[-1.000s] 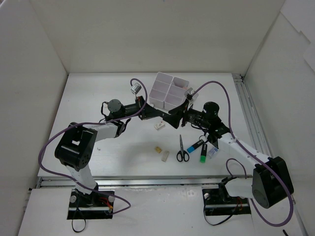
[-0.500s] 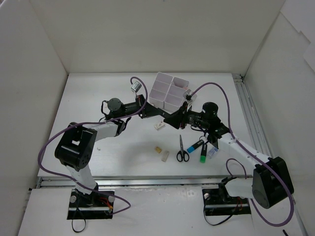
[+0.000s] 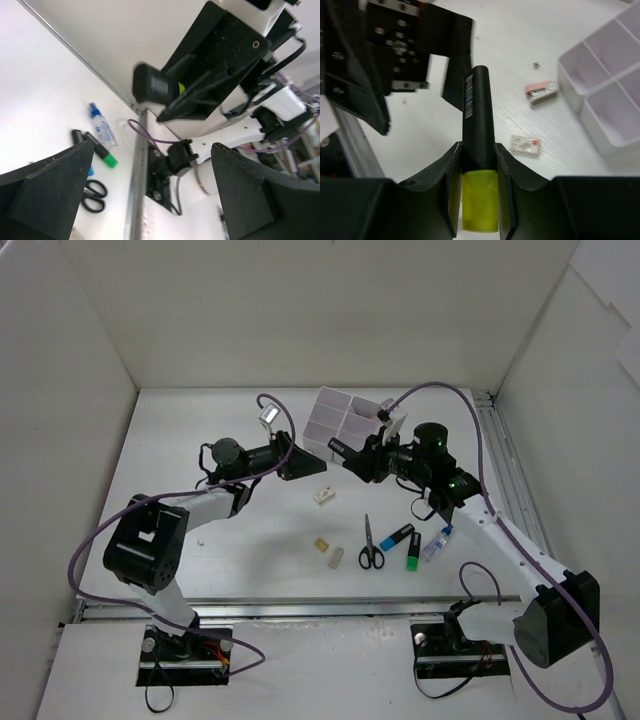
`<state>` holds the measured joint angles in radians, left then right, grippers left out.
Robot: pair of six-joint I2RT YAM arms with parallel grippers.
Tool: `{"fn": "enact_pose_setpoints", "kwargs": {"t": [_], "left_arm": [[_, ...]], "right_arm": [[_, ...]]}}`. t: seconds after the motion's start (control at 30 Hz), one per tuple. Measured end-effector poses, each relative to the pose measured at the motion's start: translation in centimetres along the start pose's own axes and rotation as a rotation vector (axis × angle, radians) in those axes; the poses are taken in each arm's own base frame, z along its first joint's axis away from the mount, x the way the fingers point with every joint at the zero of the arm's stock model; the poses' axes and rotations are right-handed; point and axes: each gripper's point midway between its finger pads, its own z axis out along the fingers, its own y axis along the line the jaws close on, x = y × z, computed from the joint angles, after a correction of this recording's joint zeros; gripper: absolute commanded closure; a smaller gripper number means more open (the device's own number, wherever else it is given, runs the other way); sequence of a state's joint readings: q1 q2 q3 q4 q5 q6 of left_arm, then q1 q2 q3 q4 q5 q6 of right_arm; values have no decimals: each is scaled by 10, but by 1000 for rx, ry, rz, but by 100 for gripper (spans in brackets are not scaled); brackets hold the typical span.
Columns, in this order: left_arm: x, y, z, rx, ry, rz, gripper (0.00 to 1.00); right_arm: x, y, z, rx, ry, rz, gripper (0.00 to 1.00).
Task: Sort the stationery into containers
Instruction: Place the pen in the storage box.
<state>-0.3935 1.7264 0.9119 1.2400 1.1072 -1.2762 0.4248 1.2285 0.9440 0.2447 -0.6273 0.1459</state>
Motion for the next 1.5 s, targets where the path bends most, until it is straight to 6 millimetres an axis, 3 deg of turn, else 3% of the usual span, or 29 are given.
{"fn": "enact_pose_setpoints", "kwargs": {"t": [0.13,0.27,0.33,0.53,0.7,0.87,1.07,1.27,1.5], "left_arm": [[-20,-2,-20,-113,-64,95,0],[-44,-1,-51,-398,-163,202,1],[-53,-5,-70,-558,-221,265,1],[-55,-18,-134,-884,-320,363,1],[-40,12,-170,-1057,-298,308,1],[-20,42,-184,-1137,-225,237,1],[-13,61,-192,-1172,-186,192,1],[-8,66,-195,-1174,-169,188,1],[-1,70,-197,-1168,-152,181,1]], "right_arm": [[-12,-26,-15,148,51,-50,100],[-25,-59,-31,269,128,-101,100],[-37,-75,-29,308,179,-134,100],[-66,-125,1,379,346,-279,100],[-82,-161,36,445,476,-420,100],[-76,-184,70,473,566,-532,100],[-59,-206,102,546,635,-631,100],[-35,-223,123,567,697,-709,100],[-21,-245,145,585,712,-784,100]]}}
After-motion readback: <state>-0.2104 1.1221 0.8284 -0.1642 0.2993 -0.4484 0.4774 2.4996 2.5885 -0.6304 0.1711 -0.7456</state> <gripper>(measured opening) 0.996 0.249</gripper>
